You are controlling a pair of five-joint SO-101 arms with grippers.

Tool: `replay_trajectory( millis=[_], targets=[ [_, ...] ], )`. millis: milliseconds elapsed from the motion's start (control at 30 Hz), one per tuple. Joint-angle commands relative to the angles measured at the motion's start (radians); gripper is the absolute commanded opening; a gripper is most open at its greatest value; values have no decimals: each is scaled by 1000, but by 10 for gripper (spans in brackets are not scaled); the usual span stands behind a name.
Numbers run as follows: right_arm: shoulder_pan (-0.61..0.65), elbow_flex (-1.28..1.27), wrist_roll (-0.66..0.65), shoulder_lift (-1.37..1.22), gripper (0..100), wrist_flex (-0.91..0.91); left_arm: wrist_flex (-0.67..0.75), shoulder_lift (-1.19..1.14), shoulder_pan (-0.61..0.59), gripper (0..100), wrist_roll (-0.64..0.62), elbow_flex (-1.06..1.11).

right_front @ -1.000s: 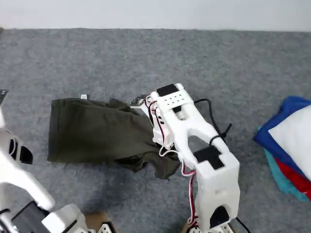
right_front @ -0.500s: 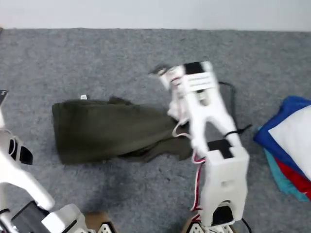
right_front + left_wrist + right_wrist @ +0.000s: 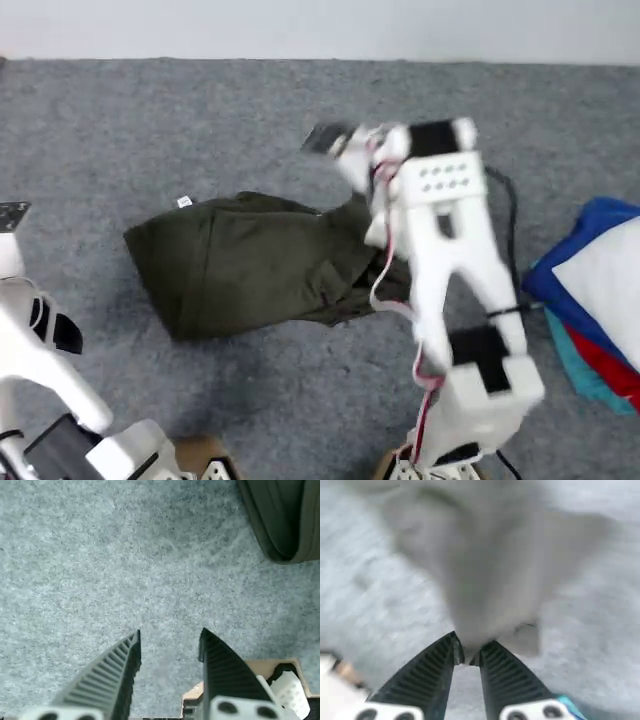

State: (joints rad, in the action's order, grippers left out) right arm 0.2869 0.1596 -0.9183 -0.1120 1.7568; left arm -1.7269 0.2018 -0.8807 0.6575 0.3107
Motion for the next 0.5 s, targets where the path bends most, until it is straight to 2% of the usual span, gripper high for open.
replay_trajectory(
  millis=[0,133,300,467],
  targets=[
    [99,-288,-44,236,9,45,3,29,2,180,9,-2],
    [191,-545,-46,444,9,45,3,29,2,180,9,-2],
    [216,-781,-46,645,9,45,3,28,2,180,9,-2],
    [208,-847,-41,788,39,45,3,28,2,180,9,-1]
  ],
)
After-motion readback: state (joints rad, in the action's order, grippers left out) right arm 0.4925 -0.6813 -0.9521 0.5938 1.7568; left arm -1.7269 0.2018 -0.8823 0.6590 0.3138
